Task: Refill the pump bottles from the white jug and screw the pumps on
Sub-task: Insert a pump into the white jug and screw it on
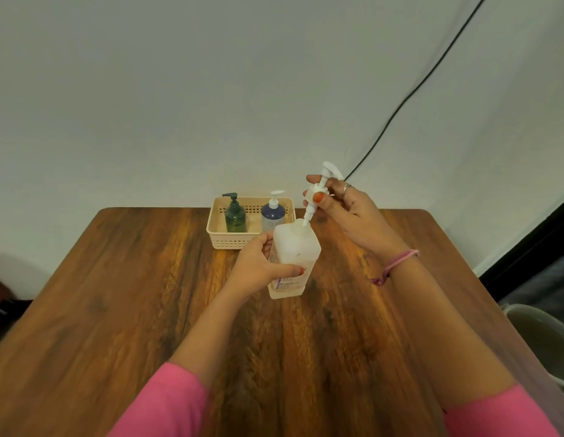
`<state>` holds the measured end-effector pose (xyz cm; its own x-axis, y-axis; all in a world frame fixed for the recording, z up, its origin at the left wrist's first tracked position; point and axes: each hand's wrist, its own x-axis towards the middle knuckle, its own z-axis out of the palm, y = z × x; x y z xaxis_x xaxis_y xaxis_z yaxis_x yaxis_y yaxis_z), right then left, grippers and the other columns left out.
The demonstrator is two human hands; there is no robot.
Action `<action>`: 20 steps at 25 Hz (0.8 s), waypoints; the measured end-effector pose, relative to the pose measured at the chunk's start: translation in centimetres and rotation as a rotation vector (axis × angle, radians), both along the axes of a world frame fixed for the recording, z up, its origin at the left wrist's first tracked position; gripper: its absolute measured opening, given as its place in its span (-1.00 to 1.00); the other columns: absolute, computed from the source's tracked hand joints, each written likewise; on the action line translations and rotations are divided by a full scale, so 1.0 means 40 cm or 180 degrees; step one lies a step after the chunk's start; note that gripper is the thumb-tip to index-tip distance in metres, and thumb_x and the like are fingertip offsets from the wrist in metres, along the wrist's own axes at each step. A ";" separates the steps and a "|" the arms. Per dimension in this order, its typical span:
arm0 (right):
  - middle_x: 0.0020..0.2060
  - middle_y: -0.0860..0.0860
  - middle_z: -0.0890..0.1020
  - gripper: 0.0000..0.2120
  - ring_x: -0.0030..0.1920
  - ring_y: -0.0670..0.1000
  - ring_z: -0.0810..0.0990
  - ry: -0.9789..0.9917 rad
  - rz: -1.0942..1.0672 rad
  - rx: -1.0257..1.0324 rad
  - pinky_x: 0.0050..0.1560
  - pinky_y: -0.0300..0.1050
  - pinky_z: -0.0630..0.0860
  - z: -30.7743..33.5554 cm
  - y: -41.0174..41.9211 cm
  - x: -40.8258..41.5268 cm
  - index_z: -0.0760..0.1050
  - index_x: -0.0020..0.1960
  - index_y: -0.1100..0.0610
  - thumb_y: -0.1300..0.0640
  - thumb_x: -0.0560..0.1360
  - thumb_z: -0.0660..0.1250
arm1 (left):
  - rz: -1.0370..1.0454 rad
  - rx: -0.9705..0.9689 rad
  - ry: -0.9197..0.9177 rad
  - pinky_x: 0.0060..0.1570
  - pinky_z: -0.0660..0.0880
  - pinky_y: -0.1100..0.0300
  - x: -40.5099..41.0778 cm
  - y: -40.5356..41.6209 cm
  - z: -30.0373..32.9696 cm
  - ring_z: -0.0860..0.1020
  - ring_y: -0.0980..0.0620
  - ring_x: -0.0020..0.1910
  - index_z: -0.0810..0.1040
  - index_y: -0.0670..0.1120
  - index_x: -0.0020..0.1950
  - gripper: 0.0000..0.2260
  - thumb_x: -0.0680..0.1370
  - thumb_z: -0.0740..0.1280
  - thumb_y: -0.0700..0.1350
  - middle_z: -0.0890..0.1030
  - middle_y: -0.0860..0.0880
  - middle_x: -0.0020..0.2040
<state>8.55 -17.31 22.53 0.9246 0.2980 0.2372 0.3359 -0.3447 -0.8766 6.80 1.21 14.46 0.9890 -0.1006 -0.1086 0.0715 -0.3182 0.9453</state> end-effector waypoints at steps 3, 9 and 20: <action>0.22 -0.07 0.58 -0.65 0.24 -0.17 0.52 0.0058 0.0153 -0.0081 0.33 -0.08 0.43 0.014 0.021 -0.002 0.41 0.36 -0.04 0.01 0.58 0.22 | -0.0038 -0.0036 -0.0022 0.16 0.54 0.05 -0.001 0.020 0.022 0.52 0.08 0.18 0.39 0.04 0.30 -0.31 0.24 0.60 -0.06 0.54 0.10 0.17; 0.26 -0.09 0.55 -0.61 0.25 -0.16 0.51 0.0151 0.0461 -0.0188 0.27 -0.08 0.48 0.023 0.047 -0.010 0.45 0.35 0.02 -0.02 0.54 0.23 | -0.0142 -0.0392 0.0006 0.09 0.58 0.08 -0.009 0.059 0.060 0.59 0.09 0.13 0.44 0.01 0.27 -0.32 0.22 0.62 -0.06 0.61 0.08 0.12; 0.09 -0.15 0.64 -0.74 0.11 -0.15 0.61 -0.0107 0.0003 0.0209 0.09 -0.13 0.58 0.020 0.074 -0.044 0.57 0.13 -0.01 0.04 0.44 0.39 | -0.0190 -0.0680 -0.0045 0.07 0.60 0.05 -0.039 0.081 0.092 0.63 0.08 0.08 0.48 -0.01 0.28 -0.28 0.16 0.64 -0.07 0.66 0.05 0.09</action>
